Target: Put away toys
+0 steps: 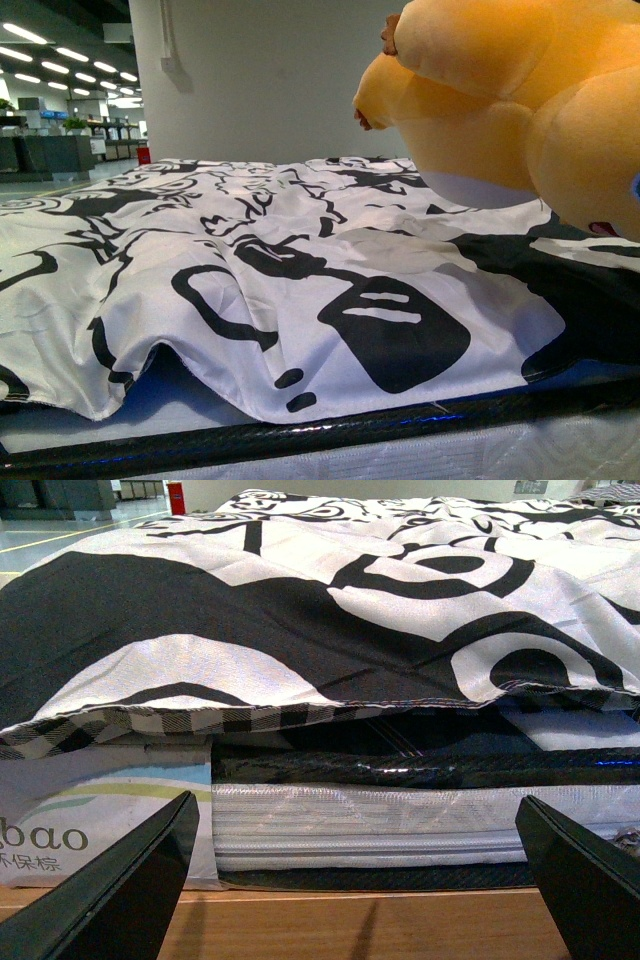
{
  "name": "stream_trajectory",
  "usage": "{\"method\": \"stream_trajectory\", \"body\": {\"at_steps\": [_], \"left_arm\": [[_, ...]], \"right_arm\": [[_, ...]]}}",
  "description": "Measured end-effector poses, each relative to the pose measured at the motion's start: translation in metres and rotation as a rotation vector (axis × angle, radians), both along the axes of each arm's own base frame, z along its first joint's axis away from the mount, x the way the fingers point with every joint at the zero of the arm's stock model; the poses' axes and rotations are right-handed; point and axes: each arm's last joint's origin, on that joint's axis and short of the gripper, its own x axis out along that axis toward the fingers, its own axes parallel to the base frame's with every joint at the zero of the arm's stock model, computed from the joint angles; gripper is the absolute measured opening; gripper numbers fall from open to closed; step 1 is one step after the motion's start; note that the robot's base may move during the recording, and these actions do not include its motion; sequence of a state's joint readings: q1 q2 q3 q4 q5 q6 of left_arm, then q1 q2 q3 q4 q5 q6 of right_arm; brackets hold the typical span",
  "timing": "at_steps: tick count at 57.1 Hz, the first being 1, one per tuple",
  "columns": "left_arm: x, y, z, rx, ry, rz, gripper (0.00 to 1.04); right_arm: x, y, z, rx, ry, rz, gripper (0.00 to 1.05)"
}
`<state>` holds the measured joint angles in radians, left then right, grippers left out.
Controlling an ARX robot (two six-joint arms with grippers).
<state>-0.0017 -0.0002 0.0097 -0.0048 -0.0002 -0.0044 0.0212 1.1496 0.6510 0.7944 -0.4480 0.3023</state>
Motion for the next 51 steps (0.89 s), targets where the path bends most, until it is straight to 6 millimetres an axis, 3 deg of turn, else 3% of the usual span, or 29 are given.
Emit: {"method": "stream_trajectory", "body": {"at_steps": [27,32,38,51], "left_arm": [[0.000,0.000,0.000,0.000,0.000,0.000,0.99],[0.000,0.000,0.000,0.000,0.000,0.000,0.99],[0.000,0.000,0.000,0.000,0.000,0.000,0.99],[0.000,0.000,0.000,0.000,0.000,0.000,0.99]], "right_arm": [[-0.001,0.001,-0.004,-0.009,0.040,-0.006,0.10],[-0.004,0.003,-0.006,-0.046,0.119,-0.191,0.10],[-0.021,-0.001,-0.023,-0.150,0.211,-0.436,0.10],[-0.046,-0.014,-0.057,-0.201,0.215,-0.485,0.10]]}}
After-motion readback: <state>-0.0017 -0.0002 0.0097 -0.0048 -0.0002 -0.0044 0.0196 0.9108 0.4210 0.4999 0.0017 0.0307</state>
